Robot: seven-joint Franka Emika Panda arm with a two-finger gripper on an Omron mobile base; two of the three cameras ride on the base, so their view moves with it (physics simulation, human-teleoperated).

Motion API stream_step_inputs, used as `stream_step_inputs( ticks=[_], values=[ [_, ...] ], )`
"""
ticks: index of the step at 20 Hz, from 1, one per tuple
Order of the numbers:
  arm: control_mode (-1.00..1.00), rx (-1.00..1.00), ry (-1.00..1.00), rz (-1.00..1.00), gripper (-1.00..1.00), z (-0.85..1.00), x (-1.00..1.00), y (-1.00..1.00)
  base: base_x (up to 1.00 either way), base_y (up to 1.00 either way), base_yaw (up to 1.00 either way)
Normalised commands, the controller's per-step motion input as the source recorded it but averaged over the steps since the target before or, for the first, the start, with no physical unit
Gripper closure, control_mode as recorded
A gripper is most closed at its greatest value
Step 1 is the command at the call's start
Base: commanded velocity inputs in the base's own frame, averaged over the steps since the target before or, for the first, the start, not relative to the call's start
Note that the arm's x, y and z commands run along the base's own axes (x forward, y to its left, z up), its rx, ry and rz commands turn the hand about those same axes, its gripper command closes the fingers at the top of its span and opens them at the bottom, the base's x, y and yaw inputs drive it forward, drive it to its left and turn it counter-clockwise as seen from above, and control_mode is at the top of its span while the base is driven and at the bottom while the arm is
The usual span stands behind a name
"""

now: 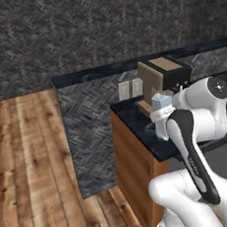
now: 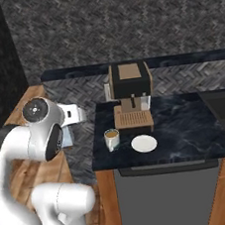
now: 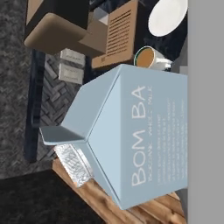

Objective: Take a sugar cube from the saucer and place it inside the coffee. Then, grab milk from the fridge and place it next to the coffee on the counter to sweeten the coffee.

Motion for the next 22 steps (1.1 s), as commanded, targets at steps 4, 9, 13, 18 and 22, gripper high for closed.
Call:
stream_step_inputs(
  ticks=[4,9,13,18,22],
  values=[
    [-1.0,0.04,-0.15,0.21,1.0,-0.04,0.22,-0.63,0.0,0.0,0.0],
    [-1.0,0.03,-0.14,0.29,1.0,-0.09,0.31,-0.61,0.0,0.0,0.0],
    [-1.0,0.02,-0.09,0.29,1.0,-0.16,0.34,-0.55,0.0,0.0,0.0],
    [-1.0,0.06,-0.01,0.17,1.0,-0.13,0.26,-0.57,0.0,0.0,0.0],
    [-1.0,0.01,0.02,0.01,1.0,-0.19,0.04,-0.67,0.0,0.0,0.0]
  ],
)
